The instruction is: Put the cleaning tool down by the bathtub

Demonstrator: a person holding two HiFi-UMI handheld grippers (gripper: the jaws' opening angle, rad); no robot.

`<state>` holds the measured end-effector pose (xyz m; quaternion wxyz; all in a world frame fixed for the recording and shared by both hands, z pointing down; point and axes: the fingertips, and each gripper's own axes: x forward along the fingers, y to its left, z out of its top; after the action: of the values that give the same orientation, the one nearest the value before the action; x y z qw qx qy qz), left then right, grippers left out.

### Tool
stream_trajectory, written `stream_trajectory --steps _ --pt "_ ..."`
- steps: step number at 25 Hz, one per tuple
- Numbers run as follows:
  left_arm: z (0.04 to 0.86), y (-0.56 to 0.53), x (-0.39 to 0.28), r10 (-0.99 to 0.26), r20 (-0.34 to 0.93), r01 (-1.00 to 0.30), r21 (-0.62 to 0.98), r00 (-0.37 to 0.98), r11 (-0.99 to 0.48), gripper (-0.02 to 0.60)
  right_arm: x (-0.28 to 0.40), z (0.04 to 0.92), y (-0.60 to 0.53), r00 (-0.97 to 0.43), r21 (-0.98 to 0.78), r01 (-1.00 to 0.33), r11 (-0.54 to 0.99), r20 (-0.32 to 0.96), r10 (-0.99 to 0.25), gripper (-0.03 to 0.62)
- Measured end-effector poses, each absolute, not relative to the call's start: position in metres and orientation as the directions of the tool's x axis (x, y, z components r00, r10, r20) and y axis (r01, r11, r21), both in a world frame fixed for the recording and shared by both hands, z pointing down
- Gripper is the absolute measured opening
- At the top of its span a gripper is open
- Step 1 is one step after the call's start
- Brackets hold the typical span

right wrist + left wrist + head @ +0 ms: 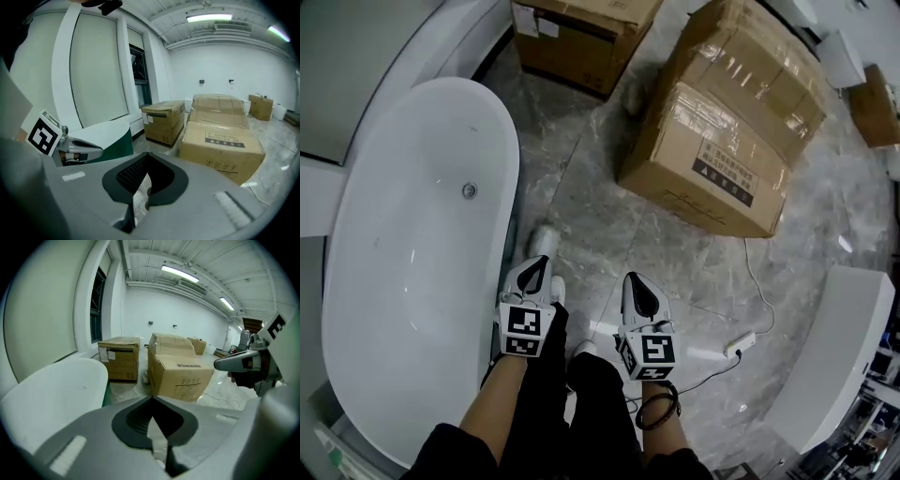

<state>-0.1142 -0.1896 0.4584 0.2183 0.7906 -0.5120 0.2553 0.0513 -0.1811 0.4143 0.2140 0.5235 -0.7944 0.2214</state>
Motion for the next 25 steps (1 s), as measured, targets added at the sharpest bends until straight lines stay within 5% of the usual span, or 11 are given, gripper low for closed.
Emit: stream_trajectory --steps 25 --pt "0.228 -0.218 -0.131 -0.816 0.454 -0.903 -0.055 0.358 -0.427 0.000 0.039 0.174 -0.226 -0.338 -0.083 -0.941 0.329 0.314 -0.887 0.023"
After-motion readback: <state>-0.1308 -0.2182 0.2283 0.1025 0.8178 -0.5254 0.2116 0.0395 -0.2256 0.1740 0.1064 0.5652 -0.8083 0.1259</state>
